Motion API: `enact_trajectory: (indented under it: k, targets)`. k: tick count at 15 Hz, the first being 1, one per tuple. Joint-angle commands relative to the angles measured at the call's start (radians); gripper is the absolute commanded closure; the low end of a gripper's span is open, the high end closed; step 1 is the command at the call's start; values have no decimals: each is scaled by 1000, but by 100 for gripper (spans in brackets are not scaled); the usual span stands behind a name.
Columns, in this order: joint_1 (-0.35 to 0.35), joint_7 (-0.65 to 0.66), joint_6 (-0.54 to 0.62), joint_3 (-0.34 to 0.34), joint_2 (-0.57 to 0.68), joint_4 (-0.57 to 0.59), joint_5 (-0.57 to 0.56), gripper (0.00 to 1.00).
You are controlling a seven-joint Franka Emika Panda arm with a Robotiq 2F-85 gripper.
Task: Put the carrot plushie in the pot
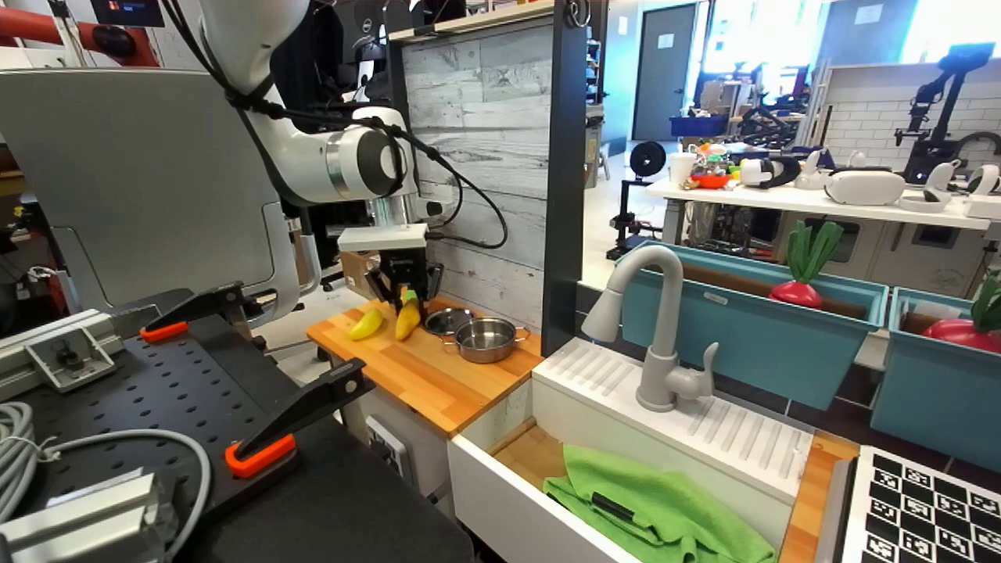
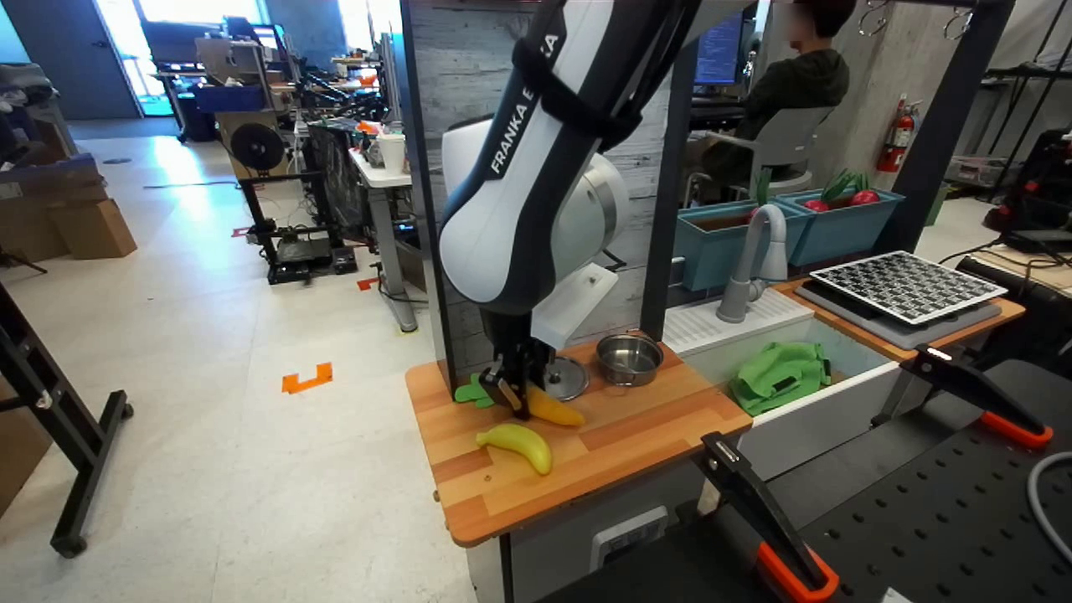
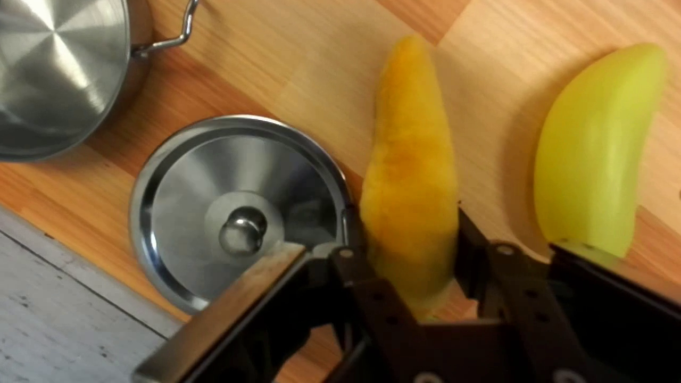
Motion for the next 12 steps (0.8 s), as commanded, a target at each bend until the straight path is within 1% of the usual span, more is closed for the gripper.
enact_trajectory:
  k: [1, 3, 4, 5, 6, 7, 8, 12]
  targets:
    - [24, 8, -15, -17, 32, 56, 3, 88]
    - [29, 10, -12, -19, 29, 55, 0, 98]
    - [30, 9, -11, -20, 29, 56, -1, 99]
    - [32, 9, -9, -20, 25, 50, -3, 97]
    - [33, 9, -4, -20, 20, 41, -4, 96]
    - [35, 12, 2, -21, 12, 29, -5, 99]
    - [35, 12, 3, -21, 5, 20, -5, 97]
    - [33, 16, 25, -31, -47, -59, -16, 97]
